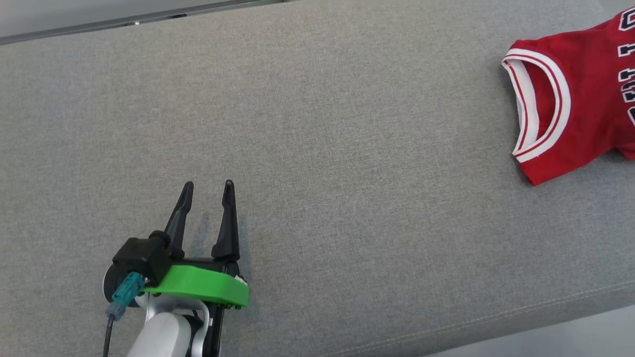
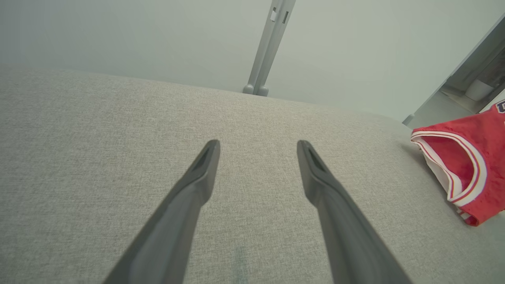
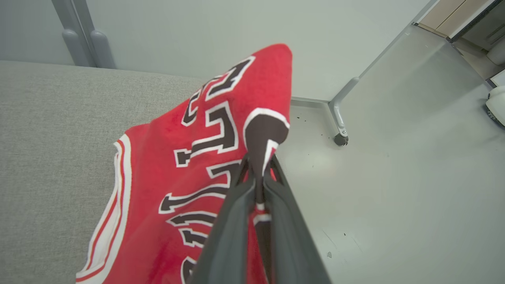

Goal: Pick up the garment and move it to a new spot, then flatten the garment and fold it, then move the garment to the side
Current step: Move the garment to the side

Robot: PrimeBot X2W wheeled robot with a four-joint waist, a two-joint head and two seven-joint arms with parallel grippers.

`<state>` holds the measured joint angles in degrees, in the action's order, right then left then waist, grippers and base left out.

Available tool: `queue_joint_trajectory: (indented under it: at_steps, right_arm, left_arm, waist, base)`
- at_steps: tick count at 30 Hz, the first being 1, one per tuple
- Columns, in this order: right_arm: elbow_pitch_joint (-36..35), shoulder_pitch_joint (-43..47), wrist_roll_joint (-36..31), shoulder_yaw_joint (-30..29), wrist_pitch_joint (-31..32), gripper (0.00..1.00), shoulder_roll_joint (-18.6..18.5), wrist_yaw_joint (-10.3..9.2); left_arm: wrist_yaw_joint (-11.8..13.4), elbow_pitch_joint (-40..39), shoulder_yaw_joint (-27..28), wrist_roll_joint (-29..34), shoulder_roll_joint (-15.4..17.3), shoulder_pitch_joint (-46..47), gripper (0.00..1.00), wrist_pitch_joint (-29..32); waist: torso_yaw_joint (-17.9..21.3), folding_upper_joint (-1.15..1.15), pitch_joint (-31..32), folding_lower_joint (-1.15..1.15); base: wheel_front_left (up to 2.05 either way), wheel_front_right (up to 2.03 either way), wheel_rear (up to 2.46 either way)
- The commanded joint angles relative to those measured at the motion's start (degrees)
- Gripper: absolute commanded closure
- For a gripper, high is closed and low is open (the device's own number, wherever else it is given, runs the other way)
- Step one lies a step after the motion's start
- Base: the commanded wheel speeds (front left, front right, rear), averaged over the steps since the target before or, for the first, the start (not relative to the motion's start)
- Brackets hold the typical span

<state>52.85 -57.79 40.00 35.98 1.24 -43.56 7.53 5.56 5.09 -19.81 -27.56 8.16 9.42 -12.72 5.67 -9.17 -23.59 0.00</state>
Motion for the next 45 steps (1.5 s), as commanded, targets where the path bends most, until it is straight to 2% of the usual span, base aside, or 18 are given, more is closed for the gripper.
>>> queue_joint_trajectory:
  at_steps: [1,15,22,28,30,31,32,38,45]
  right_arm:
    - [1.37,-1.13,-1.42,-0.17,-1.15,1.00,-0.04,-0.08]
    - [18.50,-7.38,-12.23,-3.82,-9.51,1.00,1.14,-0.09]
    - [20.81,-8.27,-17.00,-6.26,-11.45,1.00,0.52,-0.09]
    - [21.13,-6.58,-22.03,-12.10,-10.51,1.00,-1.16,-0.10]
    - [21.10,-5.93,-23.70,-14.72,-9.98,0.67,-1.16,-0.09]
    - [21.08,-5.90,-24.97,-16.07,-10.54,0.13,-1.24,-0.10]
    - [21.10,-5.66,-26.05,-17.21,-10.47,0.00,-1.07,-0.10]
    - [21.11,-4.50,-32.23,-23.86,-11.09,0.00,1.11,-0.09]
    - [21.11,-4.12,-38.20,-28.70,-12.00,0.00,4.24,-0.09]
  left_arm:
    - [0.19,-0.82,-0.05,0.76,0.66,1.18,0.00,0.40]
    - [1.06,-6.27,-1.43,2.64,2.97,3.33,0.00,3.69]
    - [1.33,-7.04,-1.74,2.91,3.27,3.86,0.00,4.37]
    - [1.53,-7.51,-1.61,3.13,4.01,4.13,0.00,4.85]
    - [1.51,-7.56,-1.46,3.03,4.24,4.23,0.00,4.83]
    - [1.56,-7.59,-1.44,3.00,4.36,4.25,0.00,4.82]
    - [1.69,-7.64,-1.47,3.05,4.38,4.29,0.00,4.84]
    - [2.25,-7.94,-1.61,3.24,4.75,4.18,0.00,5.13]
    - [2.39,-7.61,-1.57,2.88,5.01,4.32,0.00,5.27]
  waist:
    - [-0.68,0.00,-2.49,0.00]
    - [-2.31,0.00,-8.94,0.00]
    - [-3.03,0.00,-10.60,0.00]
    - [-3.44,0.00,-11.82,0.00]
    - [-3.46,0.00,-12.12,0.00]
    - [-3.44,0.00,-12.27,0.00]
    - [-3.40,0.00,-12.37,0.00]
    - [-2.82,0.00,-12.64,0.00]
    - [-2.20,0.00,-12.27,0.00]
  base:
    - [0.00,0.00,0.00]
    - [0.00,0.00,0.00]
    - [0.00,0.00,0.00]
    - [0.00,0.00,0.00]
    - [0.00,0.00,0.00]
    - [0.00,0.00,0.00]
    - [0.00,0.00,0.00]
    - [0.00,0.00,0.00]
    - [0.00,0.00,0.00]
